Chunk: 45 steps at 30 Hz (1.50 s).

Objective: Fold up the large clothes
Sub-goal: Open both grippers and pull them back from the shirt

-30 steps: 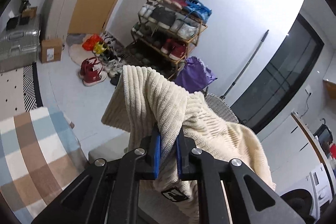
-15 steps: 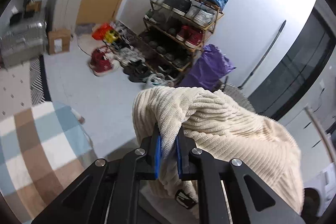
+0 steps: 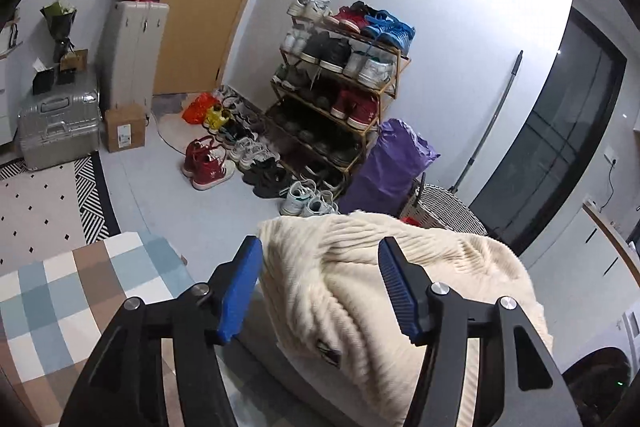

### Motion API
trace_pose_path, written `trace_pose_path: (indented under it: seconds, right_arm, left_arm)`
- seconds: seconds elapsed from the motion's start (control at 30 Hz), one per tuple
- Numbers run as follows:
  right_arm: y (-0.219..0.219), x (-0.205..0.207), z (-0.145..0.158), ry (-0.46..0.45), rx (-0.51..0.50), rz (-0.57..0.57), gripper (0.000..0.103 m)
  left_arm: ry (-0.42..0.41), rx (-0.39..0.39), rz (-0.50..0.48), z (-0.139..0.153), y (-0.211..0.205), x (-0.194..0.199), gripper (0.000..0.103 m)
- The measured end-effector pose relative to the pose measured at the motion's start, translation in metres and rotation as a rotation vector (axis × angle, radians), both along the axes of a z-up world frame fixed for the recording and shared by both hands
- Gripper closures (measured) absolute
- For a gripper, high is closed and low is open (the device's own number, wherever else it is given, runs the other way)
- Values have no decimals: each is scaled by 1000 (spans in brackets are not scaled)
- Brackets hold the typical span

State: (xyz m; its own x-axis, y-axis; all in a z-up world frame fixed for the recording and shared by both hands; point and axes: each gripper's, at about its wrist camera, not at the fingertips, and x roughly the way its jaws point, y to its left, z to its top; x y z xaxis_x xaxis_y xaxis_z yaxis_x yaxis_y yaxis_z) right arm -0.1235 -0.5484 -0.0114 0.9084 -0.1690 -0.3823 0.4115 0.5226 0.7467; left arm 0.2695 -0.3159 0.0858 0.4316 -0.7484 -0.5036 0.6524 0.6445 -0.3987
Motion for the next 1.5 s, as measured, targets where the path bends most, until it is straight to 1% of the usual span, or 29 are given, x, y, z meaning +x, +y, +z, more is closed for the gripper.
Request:
trace_pose_path:
  seconds: [0.03, 0.07, 0.1, 0.13, 0.17, 0.2, 0.23, 0.27, 0.3, 0.33, 0.37, 0.4, 0.43, 0.47, 0.5, 0.53, 0.57, 0.6, 0.63, 0.67, 0.73, 0.8, 0.87, 0.93, 1.07, 1.17, 1.3, 1.5]
  right_arm:
    - [-6, 6, 1, 6, 5, -26, 34]
    - [-15, 12, 1, 27, 5, -58, 38]
    - [-21, 15, 1, 32, 1, -79, 65]
    - [-34, 20, -2, 77, 4, -130, 82]
    - [-44, 20, -1, 120, 7, -148, 88]
    - [-47, 21, -2, 145, -5, -158, 86]
    - [-49, 20, -1, 195, -35, -172, 82]
    - [-47, 17, 1, 216, -57, -175, 71]
    - [-42, 10, 4, 214, -82, -183, 61]
    - [-36, 4, 8, 206, -111, -185, 55]
    - [-31, -1, 11, 201, -135, -178, 43]
    - [-19, -6, 17, 192, -178, -146, 36]
    - [-10, -6, 21, 179, -210, -113, 33]
    - [3, -7, 27, 166, -250, -71, 27]
    - [11, -7, 29, 164, -276, -52, 23]
    - [25, -8, 35, 165, -316, -25, 21]
    - [35, -8, 38, 163, -348, -8, 16]
    - [46, -9, 42, 159, -379, 5, 7]
    - [60, -12, 47, 146, -421, 19, 4]
    - [67, -14, 49, 134, -442, 23, 0]
    - [86, -15, 58, 124, -500, 45, 0]
    - [99, -15, 63, 123, -536, 59, 0]
    - [112, -16, 66, 121, -570, 63, 0]
    - [123, -15, 67, 118, -593, 66, 0]
    - [139, -16, 71, 112, -618, 66, 0]
    - [153, -22, 76, 94, -643, 43, 0]
    - [162, -25, 77, 72, -655, 30, 0]
    - [171, -19, 74, 95, -679, 44, 0]
  left_arm:
    - [15, -6, -27, 0, -3, -1, 48]
    - [26, -13, -60, 1, -7, -8, 48]
    - [25, -12, -76, 1, -10, -13, 48]
    - [19, -2, -101, 1, -13, -23, 48]
    - [12, 9, -124, 1, -14, -30, 48]
    - [1, 15, -148, 2, -12, -38, 48]
    - [-16, 20, -168, 2, -10, -48, 48]
    - [-30, 25, -175, 4, -3, -55, 48]
    - [-42, 30, -182, 5, 1, -62, 48]
    - [-59, 35, -190, 5, 7, -70, 48]
    - [-68, 39, -187, 6, 12, -73, 48]
    - [-79, 51, -185, 7, 16, -81, 48]
    - [-88, 58, -188, 6, 21, -90, 48]
    - [-103, 75, -196, 6, 23, -98, 48]
    - [-118, 87, -196, 7, 23, -106, 48]
    - [-135, 98, -194, 6, 24, -113, 45]
    - [-159, 113, -189, 6, 26, -124, 35]
    - [-179, 119, -183, 5, 29, -133, 24]
    - [-198, 123, -180, 4, 33, -143, 22]
    - [-204, 117, -175, 3, 35, -148, 22]
    - [-202, 107, -185, 0, 40, -159, 21]
    - [-197, 118, -205, -3, 41, -167, 20]
    - [-212, 129, -207, -5, 41, -175, 16]
    - [-236, 133, -218, -8, 38, -181, 16]
    - [-274, 137, -235, -13, 38, -192, 16]
    - [-309, 167, -238, -16, 37, -196, 16]
    - [-305, 159, -228, -20, 44, -197, 16]
    - [-309, 133, -216, -26, 57, -206, 15]
